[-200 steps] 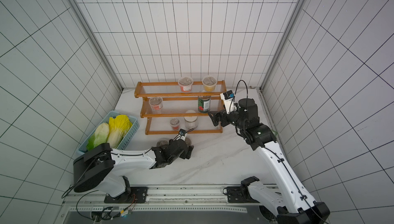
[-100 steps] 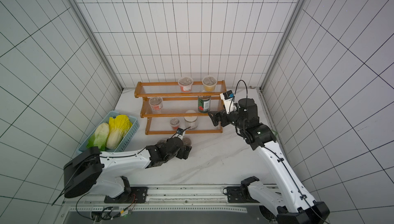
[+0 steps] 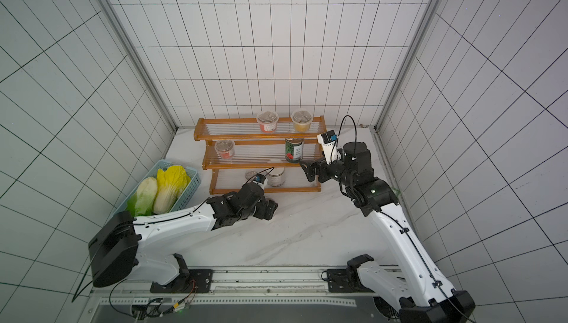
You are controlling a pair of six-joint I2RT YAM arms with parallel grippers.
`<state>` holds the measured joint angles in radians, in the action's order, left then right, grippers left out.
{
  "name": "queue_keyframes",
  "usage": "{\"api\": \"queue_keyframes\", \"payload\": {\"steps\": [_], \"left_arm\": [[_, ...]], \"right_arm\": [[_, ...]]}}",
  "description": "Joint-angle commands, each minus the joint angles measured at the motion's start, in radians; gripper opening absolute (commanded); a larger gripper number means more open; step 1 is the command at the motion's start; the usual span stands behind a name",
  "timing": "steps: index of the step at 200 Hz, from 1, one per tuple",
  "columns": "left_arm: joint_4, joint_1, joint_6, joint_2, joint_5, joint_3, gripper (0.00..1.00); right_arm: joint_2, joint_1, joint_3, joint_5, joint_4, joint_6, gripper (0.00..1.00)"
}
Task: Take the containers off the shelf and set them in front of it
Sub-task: Adjust the container at the center of the board.
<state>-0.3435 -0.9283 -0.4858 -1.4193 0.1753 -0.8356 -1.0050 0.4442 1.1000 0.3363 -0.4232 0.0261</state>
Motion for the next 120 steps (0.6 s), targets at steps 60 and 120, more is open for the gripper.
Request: {"api": "queue_keyframes", "payload": {"steps": [60, 120], "left_arm": [[-0.085, 0.0, 0.061, -0.096, -0.006, -0.123, 0.94], [-0.128, 0.002, 0.116, -0.233, 0.008, -0.226, 0.9]], "right_arm": [[0.002, -0.006, -0.008, 0.007, -0.002, 0.003, 0.99], [0.003, -0.006, -0.009, 0.01, 0.0, 0.003, 0.99]]}}
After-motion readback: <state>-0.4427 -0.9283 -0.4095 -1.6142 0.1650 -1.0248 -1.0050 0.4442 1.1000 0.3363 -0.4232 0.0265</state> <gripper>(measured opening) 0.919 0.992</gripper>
